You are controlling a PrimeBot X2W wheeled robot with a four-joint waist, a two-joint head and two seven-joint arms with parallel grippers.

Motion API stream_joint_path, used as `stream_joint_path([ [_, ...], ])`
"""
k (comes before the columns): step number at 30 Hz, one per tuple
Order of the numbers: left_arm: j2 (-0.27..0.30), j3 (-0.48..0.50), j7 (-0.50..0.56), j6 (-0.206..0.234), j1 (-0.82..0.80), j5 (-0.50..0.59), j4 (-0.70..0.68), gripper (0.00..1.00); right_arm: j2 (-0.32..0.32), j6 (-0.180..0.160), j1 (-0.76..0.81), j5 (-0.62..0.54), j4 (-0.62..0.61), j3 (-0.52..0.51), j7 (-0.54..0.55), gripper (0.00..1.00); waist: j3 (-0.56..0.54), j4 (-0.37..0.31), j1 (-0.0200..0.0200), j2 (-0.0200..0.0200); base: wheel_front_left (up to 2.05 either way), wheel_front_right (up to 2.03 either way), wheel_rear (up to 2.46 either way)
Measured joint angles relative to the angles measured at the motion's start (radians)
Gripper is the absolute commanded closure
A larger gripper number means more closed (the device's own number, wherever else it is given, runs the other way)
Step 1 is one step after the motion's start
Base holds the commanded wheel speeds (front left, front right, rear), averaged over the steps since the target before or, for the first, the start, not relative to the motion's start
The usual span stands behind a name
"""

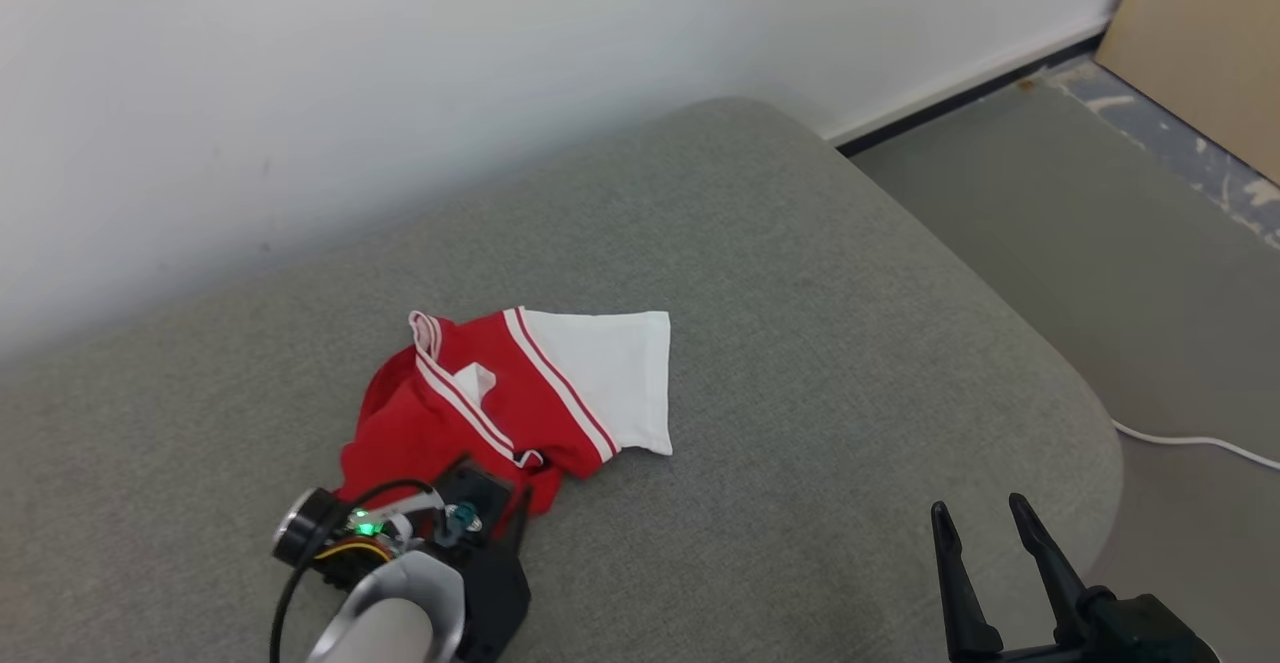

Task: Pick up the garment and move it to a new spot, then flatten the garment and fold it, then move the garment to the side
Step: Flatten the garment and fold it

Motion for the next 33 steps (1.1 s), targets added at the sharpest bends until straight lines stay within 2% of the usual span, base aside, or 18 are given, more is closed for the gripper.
stream_joint_path([
  [4,-0.001,0.033,0.011,0.073,-0.039,-0.001,0.077,0.0,0.0,0.0,0.005,0.005,-0.002,-0.005,-0.01,0.0,0.032,-0.025,0.0,0.0,0.0,0.0,0.0],
  [5,-0.004,0.04,0.012,0.082,-0.041,-0.006,0.093,0.24,0.0,0.0,0.006,0.006,-0.002,-0.005,-0.011,0.0,0.038,-0.03,0.0,0.0,0.0,0.0,0.0],
  [7,-0.005,0.046,0.012,0.088,-0.043,-0.019,0.119,1.0,0.0,0.0,0.006,0.008,0.0,-0.002,-0.012,0.0,0.046,-0.038,0.0,-0.0001,0.0,0.0,0.0],
  [13,-0.028,0.061,0.0,0.076,-0.057,-0.058,0.167,1.0,0.0,0.0,-0.015,0.005,0.014,0.037,0.003,0.0,0.04,-0.037,-0.0002,-0.0001,0.0,0.0,0.0],
  [19,-0.069,0.084,-0.043,0.061,-0.144,-0.102,0.135,1.0,0.0,0.0,-0.037,0.003,0.03,0.072,0.021,0.0,0.014,-0.025,-0.0002,-0.0001,0.0,0.0,0.0],
  [27,-0.113,0.1,-0.092,0.029,-0.333,-0.181,-0.004,1.0,0.0,0.0,-0.045,0.003,0.047,0.083,0.03,0.0,-0.018,0.006,-0.0002,-0.0001,0.0,0.0,0.0],
  [30,-0.118,0.092,-0.125,0.034,-0.409,-0.212,-0.074,1.0,0.0,0.0,-0.044,0.003,0.047,0.082,0.03,0.0,-0.025,0.02,-0.0003,-0.0002,0.0,0.0,0.0],
  [33,-0.119,0.076,-0.16,0.054,-0.46,-0.291,-0.158,1.0,0.0,0.0,-0.042,0.003,0.047,0.073,0.03,0.0,-0.03,0.039,-0.0003,-0.0002,0.0,0.0,0.0],
])
